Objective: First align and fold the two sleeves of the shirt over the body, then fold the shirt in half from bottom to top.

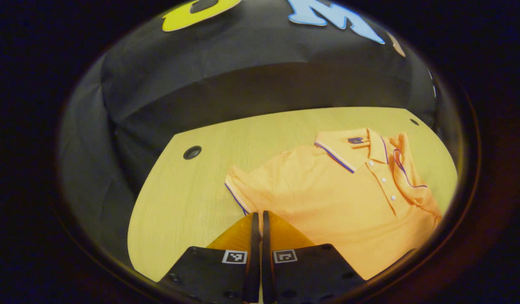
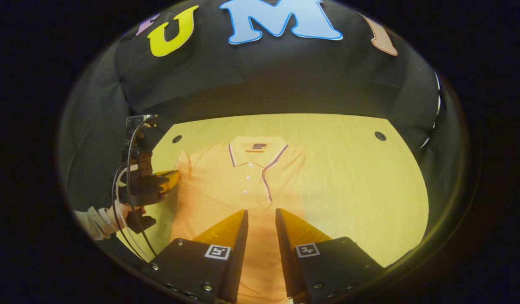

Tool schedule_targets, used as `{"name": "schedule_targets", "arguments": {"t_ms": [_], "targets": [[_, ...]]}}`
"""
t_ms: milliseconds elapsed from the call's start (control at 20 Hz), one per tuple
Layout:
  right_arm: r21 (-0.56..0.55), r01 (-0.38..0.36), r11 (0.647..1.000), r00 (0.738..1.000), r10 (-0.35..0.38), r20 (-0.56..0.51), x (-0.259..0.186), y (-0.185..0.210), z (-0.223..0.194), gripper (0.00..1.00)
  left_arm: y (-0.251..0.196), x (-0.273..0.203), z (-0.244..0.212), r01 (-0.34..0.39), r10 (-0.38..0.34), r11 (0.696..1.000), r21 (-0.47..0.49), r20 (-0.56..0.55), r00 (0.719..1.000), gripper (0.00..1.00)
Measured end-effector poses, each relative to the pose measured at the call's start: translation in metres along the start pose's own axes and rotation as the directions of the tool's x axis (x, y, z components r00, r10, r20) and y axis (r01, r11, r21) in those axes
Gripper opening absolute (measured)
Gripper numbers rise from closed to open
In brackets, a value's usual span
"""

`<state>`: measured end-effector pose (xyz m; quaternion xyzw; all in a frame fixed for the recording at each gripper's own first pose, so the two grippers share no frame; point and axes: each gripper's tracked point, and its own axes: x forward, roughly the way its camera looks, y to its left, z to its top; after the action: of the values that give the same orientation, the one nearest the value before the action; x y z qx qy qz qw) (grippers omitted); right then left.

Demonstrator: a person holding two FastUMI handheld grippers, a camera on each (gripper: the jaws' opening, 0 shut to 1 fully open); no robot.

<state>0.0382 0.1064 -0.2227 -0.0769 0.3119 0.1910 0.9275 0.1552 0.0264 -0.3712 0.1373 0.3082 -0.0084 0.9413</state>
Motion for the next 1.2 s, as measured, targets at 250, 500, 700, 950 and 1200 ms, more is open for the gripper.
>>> {"name": "schedule_targets", "arguments": {"t_ms": [250, 500, 700, 950, 1200], "targets": [[0.023, 0.012, 1.0, 1.0, -0.012, 0.003, -0.002, -0.004, -0.004, 0.41, -0.056, -0.006, 0.041, 0.095, -0.106, 0.986, 0.137, 0.071, 0.992, 0.08], [0.06, 0.039, 0.997, 0.999, -0.039, 0.006, -0.01, -0.019, -0.014, 0.46, -0.13, -0.014, 0.063, 0.2, -0.224, 0.955, 0.218, 0.094, 0.97, 0.08], [0.098, 0.065, 0.993, 0.998, -0.066, 0.007, -0.018, -0.03, -0.022, 0.46, -0.165, -0.017, 0.065, 0.244, -0.269, 0.941, 0.235, 0.082, 0.96, 0.08], [0.141, 0.08, 0.987, 0.997, -0.081, 0.002, -0.025, -0.041, -0.034, 0.46, -0.176, -0.017, 0.06, 0.277, -0.295, 0.938, 0.207, 0.059, 0.954, 0.12], [0.152, 0.085, 0.985, 0.996, -0.085, -0.005, -0.026, -0.043, -0.042, 0.46, -0.18, -0.027, 0.055, 0.32, -0.33, 0.933, 0.164, 0.037, 0.943, 0.62]]}}
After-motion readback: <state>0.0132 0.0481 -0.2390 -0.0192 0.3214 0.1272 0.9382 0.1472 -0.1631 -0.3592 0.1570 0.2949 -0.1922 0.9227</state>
